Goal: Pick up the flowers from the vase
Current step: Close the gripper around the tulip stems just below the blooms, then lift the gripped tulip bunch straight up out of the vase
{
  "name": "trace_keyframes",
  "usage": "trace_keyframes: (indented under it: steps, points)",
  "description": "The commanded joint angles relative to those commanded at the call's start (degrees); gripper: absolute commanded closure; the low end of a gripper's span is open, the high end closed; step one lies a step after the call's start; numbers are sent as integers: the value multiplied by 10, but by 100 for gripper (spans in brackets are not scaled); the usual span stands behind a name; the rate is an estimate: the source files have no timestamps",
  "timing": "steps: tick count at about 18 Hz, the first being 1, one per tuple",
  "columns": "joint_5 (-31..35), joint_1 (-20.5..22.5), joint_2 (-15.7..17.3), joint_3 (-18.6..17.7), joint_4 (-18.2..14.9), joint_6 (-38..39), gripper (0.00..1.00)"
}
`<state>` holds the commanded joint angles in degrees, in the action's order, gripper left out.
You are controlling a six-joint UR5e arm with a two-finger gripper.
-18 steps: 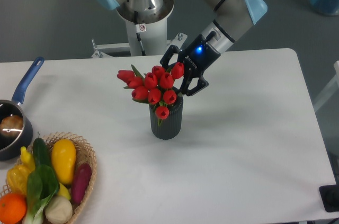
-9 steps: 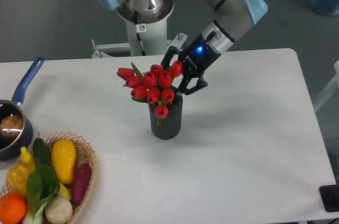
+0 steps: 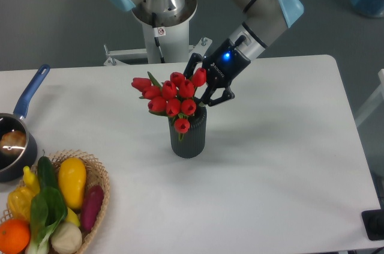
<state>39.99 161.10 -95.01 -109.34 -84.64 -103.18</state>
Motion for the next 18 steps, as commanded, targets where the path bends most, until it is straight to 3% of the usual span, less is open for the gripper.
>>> trace_keyframes:
  steps: [6, 13, 18]
  points:
    - [-1, 1, 4, 1, -1, 1, 57]
    - [-1, -1, 5, 1, -2, 11, 69]
    - [-1, 0, 6, 1, -2, 11, 69]
